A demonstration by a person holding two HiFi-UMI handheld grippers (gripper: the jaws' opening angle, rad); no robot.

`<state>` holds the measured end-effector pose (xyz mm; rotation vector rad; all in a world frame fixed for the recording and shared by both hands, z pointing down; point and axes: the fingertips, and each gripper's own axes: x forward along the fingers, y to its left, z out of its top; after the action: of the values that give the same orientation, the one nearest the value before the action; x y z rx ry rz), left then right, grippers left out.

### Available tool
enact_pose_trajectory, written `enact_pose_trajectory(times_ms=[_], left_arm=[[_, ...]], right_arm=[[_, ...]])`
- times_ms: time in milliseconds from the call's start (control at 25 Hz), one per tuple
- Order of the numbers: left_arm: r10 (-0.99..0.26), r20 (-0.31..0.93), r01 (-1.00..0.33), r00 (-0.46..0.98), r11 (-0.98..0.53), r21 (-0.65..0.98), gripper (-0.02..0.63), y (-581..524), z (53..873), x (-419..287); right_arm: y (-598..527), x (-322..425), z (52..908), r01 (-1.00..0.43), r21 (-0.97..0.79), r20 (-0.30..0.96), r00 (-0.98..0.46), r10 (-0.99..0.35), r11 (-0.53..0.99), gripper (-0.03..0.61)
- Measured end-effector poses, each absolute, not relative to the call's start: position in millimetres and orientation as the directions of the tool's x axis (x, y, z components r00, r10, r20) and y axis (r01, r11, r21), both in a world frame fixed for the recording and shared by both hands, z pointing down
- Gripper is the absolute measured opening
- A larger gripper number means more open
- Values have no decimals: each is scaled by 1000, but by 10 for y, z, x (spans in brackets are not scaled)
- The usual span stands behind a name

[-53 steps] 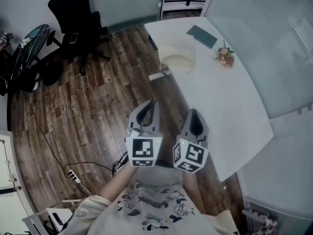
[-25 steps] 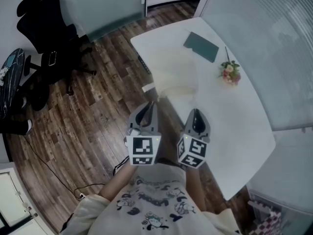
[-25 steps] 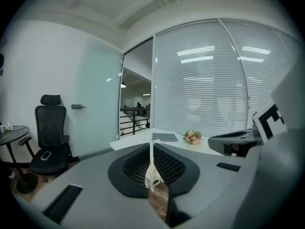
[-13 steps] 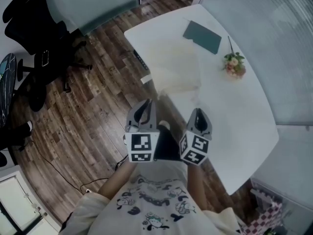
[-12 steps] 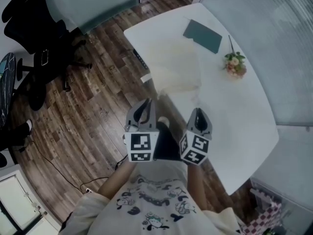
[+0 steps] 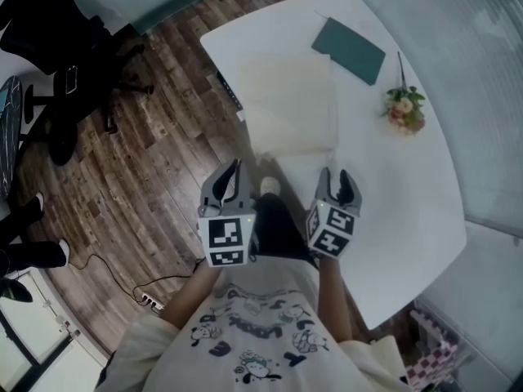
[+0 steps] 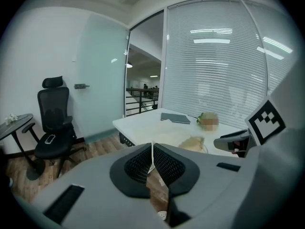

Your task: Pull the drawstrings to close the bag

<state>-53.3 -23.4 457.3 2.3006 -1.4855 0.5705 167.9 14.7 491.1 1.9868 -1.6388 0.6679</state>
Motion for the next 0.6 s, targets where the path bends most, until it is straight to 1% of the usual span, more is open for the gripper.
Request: enact_pose_trajectory(times_ms=[280, 600], left_arm=[[-743, 568, -924, 355, -371, 92, 43, -357, 4842, -425], [-726, 609, -937, 320, -336, 92, 43, -466, 5035, -435]], right_arm=[[-89, 1794, 5267, -992, 58, 710, 119, -694, -111, 164], [-259, 1827, 5609, -994, 84, 767, 105, -633, -63, 160]])
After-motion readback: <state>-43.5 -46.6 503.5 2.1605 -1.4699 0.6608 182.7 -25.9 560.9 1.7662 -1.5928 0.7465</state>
